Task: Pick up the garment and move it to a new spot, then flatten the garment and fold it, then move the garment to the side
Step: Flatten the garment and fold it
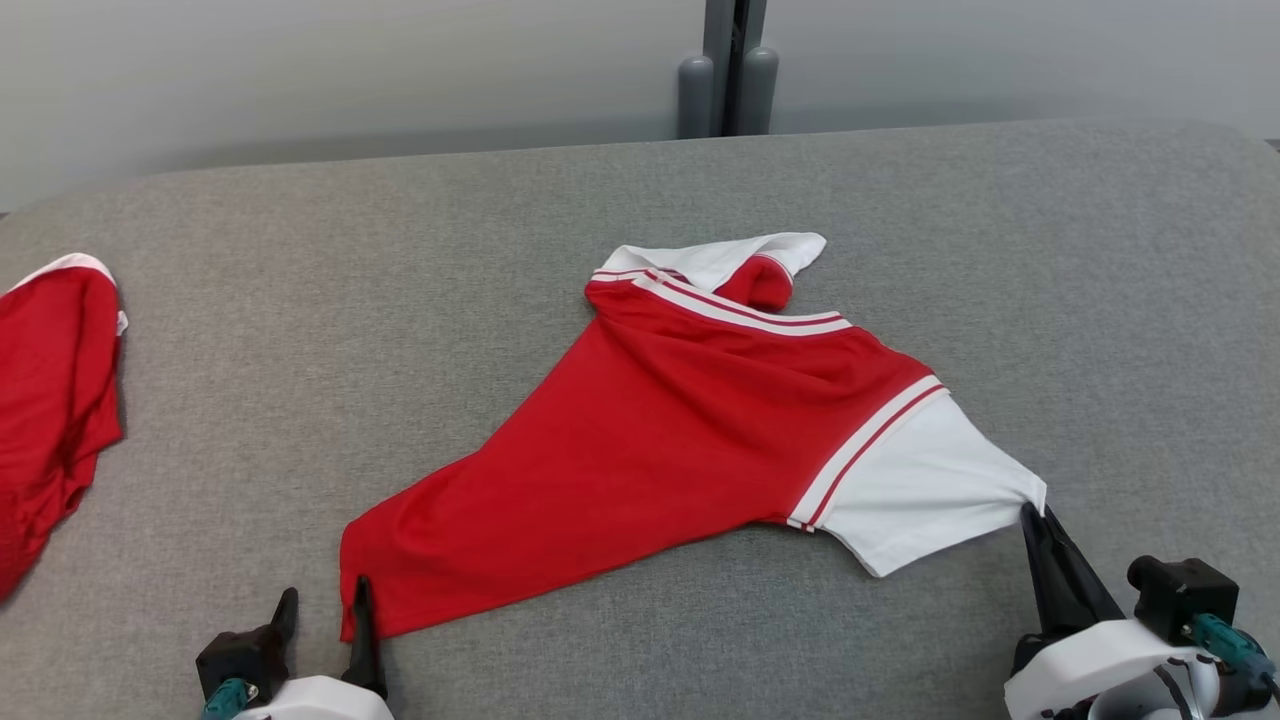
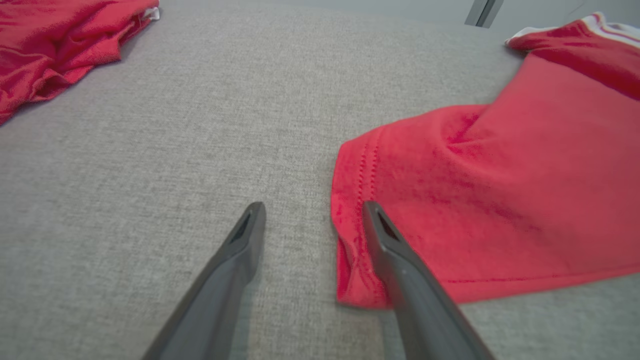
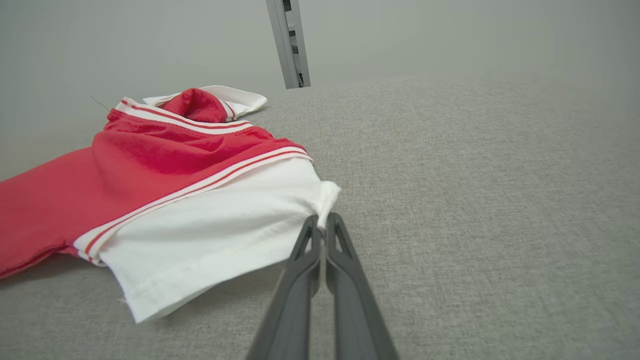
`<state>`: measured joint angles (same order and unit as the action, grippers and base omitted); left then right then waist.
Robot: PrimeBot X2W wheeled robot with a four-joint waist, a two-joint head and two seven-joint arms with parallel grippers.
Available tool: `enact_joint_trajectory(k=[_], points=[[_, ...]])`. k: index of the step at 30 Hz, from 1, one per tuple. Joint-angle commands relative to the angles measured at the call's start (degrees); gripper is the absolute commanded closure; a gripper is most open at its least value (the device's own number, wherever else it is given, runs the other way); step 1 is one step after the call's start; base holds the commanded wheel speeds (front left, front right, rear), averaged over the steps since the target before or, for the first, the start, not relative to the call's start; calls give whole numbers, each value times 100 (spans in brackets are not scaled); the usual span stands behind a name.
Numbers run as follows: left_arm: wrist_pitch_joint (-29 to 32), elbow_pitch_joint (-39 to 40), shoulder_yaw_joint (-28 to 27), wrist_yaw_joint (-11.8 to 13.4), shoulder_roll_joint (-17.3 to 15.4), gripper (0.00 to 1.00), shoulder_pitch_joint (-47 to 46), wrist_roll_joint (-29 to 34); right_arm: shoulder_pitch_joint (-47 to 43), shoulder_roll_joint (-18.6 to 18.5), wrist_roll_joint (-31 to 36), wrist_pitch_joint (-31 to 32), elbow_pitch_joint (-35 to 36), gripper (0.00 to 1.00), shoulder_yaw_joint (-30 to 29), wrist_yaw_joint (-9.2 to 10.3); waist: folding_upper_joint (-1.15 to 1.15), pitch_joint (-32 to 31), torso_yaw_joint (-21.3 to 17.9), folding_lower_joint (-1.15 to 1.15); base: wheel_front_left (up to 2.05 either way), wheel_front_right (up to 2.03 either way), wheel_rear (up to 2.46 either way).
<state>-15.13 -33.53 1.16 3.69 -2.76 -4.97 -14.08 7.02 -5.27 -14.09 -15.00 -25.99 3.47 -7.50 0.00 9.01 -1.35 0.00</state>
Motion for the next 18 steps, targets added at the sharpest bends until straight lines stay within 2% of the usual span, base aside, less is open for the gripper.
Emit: enact_joint_trajectory(k=[1,9,15,18], points=[[-2,-47,-7,-10,-25,0,-55,-38,-61,-46,-3,-26,41,100,-40,2,0,12,-54,0,0,0,0],[0,-126,316,-79,-18,0,63,-314,-58,18,33,-26,-41,100,-145,2,0,-12,-101,0,0,0,0],[6,-138,611,17,-18,0,225,-604,17,39,54,-26,-92,100,-196,2,0,-62,-18,0,0,0,0],[17,-280,724,-16,-16,0,204,-683,47,43,71,-26,-86,100,-187,2,0,-71,8,0,0,0,0]])
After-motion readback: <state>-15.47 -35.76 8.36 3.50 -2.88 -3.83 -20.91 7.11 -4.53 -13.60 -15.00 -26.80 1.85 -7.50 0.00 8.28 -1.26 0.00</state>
